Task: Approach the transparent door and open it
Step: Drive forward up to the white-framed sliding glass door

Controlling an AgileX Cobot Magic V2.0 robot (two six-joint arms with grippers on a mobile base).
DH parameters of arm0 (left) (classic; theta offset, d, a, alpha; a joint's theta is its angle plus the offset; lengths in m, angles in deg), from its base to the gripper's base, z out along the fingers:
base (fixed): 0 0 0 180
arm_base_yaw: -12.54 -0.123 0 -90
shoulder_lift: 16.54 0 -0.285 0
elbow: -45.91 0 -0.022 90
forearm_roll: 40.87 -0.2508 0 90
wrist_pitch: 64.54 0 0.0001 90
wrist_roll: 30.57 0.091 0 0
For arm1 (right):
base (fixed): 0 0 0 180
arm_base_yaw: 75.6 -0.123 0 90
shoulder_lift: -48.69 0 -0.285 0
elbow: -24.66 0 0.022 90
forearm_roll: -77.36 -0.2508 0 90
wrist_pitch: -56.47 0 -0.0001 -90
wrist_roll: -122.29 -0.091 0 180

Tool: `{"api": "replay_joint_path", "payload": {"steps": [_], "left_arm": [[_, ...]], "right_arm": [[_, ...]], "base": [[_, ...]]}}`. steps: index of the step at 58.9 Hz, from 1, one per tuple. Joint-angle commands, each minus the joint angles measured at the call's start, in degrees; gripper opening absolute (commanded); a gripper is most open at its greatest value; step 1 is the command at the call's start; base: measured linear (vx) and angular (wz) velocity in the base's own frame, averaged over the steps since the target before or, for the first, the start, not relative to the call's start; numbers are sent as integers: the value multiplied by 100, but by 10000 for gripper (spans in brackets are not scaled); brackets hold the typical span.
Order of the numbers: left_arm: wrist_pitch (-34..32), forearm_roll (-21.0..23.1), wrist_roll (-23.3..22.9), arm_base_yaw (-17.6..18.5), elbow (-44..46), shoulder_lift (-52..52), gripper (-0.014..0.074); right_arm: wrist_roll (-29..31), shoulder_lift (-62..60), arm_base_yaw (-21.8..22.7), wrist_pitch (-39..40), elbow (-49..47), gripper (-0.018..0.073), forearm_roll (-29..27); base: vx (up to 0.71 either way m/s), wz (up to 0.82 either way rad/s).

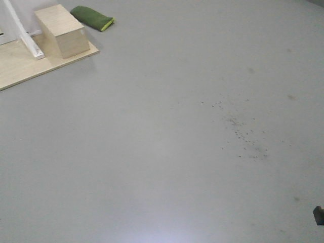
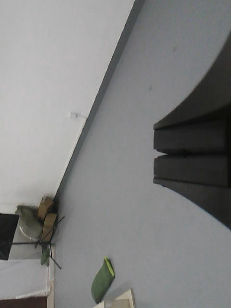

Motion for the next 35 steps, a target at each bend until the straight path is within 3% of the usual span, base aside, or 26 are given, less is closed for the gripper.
{"api": "replay_joint_path", "payload": {"steps": [1, 35], "left_arm": [[-479, 47, -1, 26, -90, 86, -3], [-479, 47, -1, 26, -90, 86, -3]], "right_arm": [[60, -93, 20, 487, 28, -6, 47], [60, -93, 20, 487, 28, -6, 47]], "base": [[40, 61], [39, 57]]}}
